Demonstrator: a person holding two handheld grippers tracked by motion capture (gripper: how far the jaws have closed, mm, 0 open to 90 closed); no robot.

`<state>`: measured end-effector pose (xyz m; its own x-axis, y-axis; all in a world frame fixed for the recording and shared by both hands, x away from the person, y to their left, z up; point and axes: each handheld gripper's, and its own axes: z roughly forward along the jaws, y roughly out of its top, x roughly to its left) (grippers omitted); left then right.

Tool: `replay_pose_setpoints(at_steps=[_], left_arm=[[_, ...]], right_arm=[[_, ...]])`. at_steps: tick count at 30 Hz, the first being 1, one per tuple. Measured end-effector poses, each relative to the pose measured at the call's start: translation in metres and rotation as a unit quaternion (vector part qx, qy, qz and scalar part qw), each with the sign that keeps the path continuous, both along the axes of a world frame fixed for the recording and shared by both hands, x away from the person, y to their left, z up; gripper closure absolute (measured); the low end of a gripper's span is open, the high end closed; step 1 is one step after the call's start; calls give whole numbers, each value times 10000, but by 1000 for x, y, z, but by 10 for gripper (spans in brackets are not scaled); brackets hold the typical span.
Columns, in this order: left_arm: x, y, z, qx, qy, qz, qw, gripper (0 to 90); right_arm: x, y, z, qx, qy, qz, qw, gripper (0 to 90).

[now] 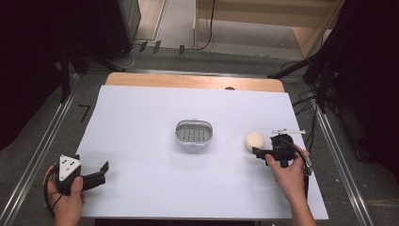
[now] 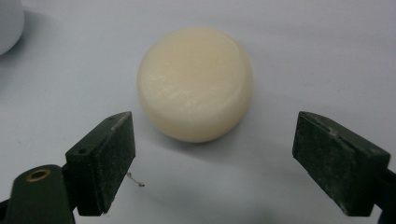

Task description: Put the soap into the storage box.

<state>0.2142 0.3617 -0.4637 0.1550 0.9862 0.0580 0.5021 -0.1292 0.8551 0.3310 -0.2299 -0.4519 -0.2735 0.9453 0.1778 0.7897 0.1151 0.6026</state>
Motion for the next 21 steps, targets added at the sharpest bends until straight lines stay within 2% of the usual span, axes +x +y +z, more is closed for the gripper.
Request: replay_pose_setpoints(at_steps=[3,6,8,9,10,12,14,17,21], left_arm=[[0,0,0,13,14,-23,10000,0],[0,0,0,18,27,-25,10000,0],[0,0,0,21,28,-35,10000,0],[0,-1,0,38,24,-33,10000,0],[0,-1,0,44,22,-33,10000,0],[0,-1,0,40,18,-33,10000,0],[0,-1,0,31,16,-35,10000,0],[0,-1,0,33,18,-47,10000,0],[1,-1,0,41,55,-74,9999,0]], right_arm=[[9,8,-3,20,168,-86,9998,139],[12,14,-4,159,211,-111,9996,141],[13,16,-5,161,244,-111,9995,140],[16,23,-5,-62,241,-156,9996,139],[17,24,-5,-100,216,-159,9996,140],[19,28,-5,-89,184,-220,9996,142],[22,32,-5,-220,138,-292,9992,152],[26,35,-8,-233,123,-443,9987,173],[28,36,-11,-292,118,-614,9976,234]])
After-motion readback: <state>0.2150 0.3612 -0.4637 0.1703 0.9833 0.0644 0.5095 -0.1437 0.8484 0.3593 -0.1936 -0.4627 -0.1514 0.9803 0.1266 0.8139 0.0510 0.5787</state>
